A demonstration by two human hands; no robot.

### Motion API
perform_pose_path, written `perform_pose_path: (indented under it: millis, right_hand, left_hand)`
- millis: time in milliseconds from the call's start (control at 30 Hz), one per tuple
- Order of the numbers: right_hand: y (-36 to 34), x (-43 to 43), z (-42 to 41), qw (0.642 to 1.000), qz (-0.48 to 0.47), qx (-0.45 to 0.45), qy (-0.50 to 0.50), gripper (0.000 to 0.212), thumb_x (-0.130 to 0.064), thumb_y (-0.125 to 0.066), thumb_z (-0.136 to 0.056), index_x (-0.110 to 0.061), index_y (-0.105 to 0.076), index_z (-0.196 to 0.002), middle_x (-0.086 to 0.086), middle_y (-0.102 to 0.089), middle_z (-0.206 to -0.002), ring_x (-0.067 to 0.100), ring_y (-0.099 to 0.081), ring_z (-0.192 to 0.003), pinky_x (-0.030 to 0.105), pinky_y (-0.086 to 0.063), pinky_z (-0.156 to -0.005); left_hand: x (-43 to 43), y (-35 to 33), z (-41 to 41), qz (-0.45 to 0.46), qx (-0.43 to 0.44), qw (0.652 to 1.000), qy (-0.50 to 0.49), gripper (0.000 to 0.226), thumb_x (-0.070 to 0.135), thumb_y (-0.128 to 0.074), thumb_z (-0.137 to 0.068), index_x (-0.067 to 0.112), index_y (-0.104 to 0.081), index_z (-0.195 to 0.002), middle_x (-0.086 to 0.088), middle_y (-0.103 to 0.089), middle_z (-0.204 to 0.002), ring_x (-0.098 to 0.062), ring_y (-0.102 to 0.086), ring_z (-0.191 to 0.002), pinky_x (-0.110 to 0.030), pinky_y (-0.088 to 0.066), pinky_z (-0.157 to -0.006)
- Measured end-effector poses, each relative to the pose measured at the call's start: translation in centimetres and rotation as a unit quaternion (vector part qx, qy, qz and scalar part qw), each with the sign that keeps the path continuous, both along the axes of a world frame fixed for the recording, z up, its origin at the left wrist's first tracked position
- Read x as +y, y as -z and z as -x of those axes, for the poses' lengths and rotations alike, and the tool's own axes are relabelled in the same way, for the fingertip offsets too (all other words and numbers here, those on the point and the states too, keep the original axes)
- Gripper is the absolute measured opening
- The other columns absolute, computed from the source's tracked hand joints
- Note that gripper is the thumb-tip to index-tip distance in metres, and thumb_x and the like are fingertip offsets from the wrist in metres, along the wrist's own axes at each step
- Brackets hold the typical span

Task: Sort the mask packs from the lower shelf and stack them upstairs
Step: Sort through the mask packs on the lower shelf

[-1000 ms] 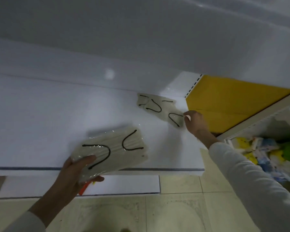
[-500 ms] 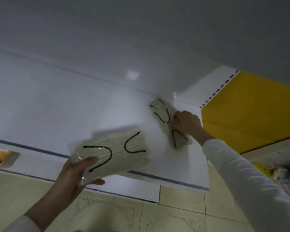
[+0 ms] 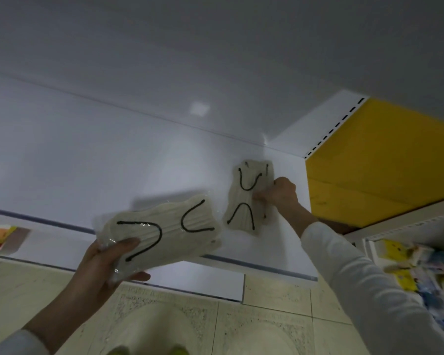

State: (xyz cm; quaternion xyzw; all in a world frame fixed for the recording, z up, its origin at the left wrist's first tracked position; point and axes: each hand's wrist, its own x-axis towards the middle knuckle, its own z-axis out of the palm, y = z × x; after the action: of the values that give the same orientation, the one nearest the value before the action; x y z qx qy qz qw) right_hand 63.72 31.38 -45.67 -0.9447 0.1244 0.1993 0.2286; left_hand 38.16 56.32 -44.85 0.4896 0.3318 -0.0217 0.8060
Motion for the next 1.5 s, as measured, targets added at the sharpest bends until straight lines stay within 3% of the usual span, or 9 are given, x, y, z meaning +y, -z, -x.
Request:
perform_pose_path:
  millis: [200,367,567,667,767,933,1067,1333,1500]
  right_hand:
    - [0.3,-1.0,0.6,0.962,-0.248,-0.011,0.111,0.012,-0.010,-0.076,-0.077,-0.012,-0.064,-0.074,0.015,-0.069,-0.092,0.021,-0.062,-0.070,0.028,-0.054,-0.061]
    - [-2.6,-0.7,3.7,0.854,-0.484,-0.023,0.191,0.013,-0.006,-0.064,-0.088,-0.011,-0.063,-0.100,0.006,-0.070,-0.090,0.019,-0.065,-0.076,0.028,-0.056,-0.071]
    - [-5.6,4.1,10.6,0.766,-0.595,-0.010,0.243,0.023,-0.004,-0.059,-0.090,-0.006,-0.059,-0.113,0.004,-0.072,-0.090,0.019,-0.066,-0.082,0.031,-0.056,-0.077]
    - [-6.0,6.9,12.9,0.764,-0.589,-0.005,0.265,0.022,-0.002,-0.061,-0.089,-0.002,-0.059,-0.111,0.009,-0.070,-0.093,0.020,-0.065,-0.079,0.026,-0.058,-0.065]
    - [-6.2,8.9,14.2,0.763,-0.578,-0.012,0.288,0.027,-0.003,-0.064,-0.087,0.003,-0.059,-0.113,0.015,-0.068,-0.104,0.024,-0.063,-0.090,0.031,-0.055,-0.080]
    - [-6.6,10.8,16.9,0.799,-0.545,-0.003,0.253,0.018,-0.006,-0.070,-0.082,-0.008,-0.065,-0.099,0.001,-0.068,-0.088,0.011,-0.062,-0.080,0.016,-0.047,-0.065]
    - [-7.5,10.6,17.7,0.845,-0.481,-0.028,0.231,0.025,-0.015,-0.080,-0.072,-0.007,-0.064,-0.089,0.003,-0.066,-0.082,0.016,-0.061,-0.080,0.024,-0.046,-0.072]
    - [-13.0,7.2,18.3,0.873,-0.466,-0.079,0.117,0.065,-0.017,-0.084,-0.068,-0.020,-0.052,-0.124,-0.007,-0.059,-0.120,0.010,-0.055,-0.111,0.016,-0.043,-0.078]
    - [-18.5,8.1,22.1,0.865,-0.499,-0.049,-0.020,0.031,-0.019,-0.078,-0.070,-0.014,-0.068,-0.099,0.020,-0.069,-0.096,0.039,-0.065,-0.094,0.049,-0.051,-0.082]
  left_hand:
    - [1.3,0.1,0.8,0.003,0.004,1.000,-0.018,0.034,0.009,-0.060,-0.073,0.011,-0.061,-0.106,-0.017,-0.067,-0.101,-0.038,-0.063,-0.093,-0.040,-0.059,-0.056]
    - [1.5,0.1,0.9,0.009,-0.011,0.999,-0.040,0.020,0.004,-0.054,-0.085,0.014,-0.061,-0.101,-0.011,-0.071,-0.094,-0.026,-0.071,-0.077,-0.039,-0.059,-0.055]
    - [-0.7,-1.6,-1.0,0.051,-0.056,0.996,-0.041,0.033,0.013,-0.055,-0.088,0.006,-0.055,-0.121,-0.017,-0.065,-0.114,-0.038,-0.063,-0.103,-0.042,-0.058,-0.064]
    - [-1.7,-3.6,-2.4,0.073,-0.077,0.994,-0.035,0.033,0.024,-0.052,-0.087,0.014,-0.056,-0.118,-0.013,-0.067,-0.110,-0.034,-0.066,-0.098,-0.039,-0.058,-0.058]
    - [-1.9,-4.7,-3.0,0.072,-0.110,0.991,-0.027,0.037,0.028,-0.054,-0.081,0.017,-0.056,-0.116,-0.008,-0.071,-0.106,-0.029,-0.069,-0.093,-0.043,-0.058,-0.058]
    - [-1.2,-4.7,-2.7,0.039,-0.106,0.994,-0.008,0.035,0.008,-0.059,-0.083,0.008,-0.054,-0.117,-0.009,-0.070,-0.106,-0.031,-0.068,-0.097,-0.046,-0.058,-0.062]
    - [0.1,-5.4,-1.9,0.019,-0.094,0.995,-0.005,0.032,-0.004,-0.056,-0.084,0.012,-0.058,-0.112,-0.007,-0.071,-0.095,-0.028,-0.070,-0.083,-0.042,-0.058,-0.057]
    - [5.6,-10.5,1.4,-0.025,-0.101,0.989,0.100,0.062,0.017,-0.086,-0.055,0.006,-0.062,-0.111,-0.020,-0.068,-0.106,-0.037,-0.067,-0.094,-0.051,-0.056,-0.072]
    - [9.0,-16.5,5.0,-0.093,-0.121,0.973,0.171,0.090,0.047,-0.093,-0.033,0.002,-0.065,-0.106,-0.021,-0.070,-0.101,-0.037,-0.067,-0.094,-0.052,-0.051,-0.085]
